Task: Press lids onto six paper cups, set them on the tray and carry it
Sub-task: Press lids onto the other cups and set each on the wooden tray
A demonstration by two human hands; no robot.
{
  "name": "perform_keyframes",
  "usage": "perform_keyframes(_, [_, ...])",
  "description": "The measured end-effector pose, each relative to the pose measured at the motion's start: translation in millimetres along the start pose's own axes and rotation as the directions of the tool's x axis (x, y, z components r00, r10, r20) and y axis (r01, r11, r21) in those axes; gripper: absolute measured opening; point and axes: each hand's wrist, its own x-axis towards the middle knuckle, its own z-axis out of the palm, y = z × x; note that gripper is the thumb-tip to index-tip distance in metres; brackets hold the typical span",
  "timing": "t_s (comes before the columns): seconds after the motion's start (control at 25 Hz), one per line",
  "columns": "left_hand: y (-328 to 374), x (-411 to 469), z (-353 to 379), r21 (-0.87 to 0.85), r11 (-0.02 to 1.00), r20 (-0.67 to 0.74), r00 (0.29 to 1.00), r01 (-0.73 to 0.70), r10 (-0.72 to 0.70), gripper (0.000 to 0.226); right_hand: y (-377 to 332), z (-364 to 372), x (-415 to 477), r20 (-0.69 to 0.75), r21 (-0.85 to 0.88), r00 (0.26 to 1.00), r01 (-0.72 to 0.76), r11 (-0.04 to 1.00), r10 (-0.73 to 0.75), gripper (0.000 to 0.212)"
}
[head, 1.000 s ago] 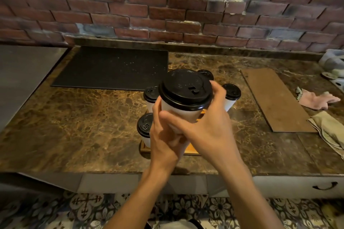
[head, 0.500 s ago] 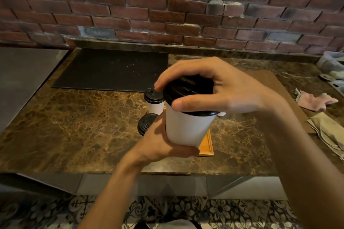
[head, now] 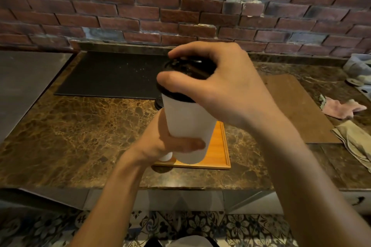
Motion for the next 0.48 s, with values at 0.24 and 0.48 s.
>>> perform_keyframes(0.24, [4, 6, 9, 0.197, 0.979, -0.263, 0.958, -0.058, 0.109, 0.056, 0, 16, 12, -0.034, -0.306, 0.999, 0.013, 0.952, -0.025, 0.052])
perform_keyframes(0.48, [20, 11, -17, 0.134, 0.991, 0.092, 0.996, -0.001, -0.011, 0.067, 16, -22, 34, 0.468, 0.276, 0.825, 0.203, 0.939, -0.316, 0.034])
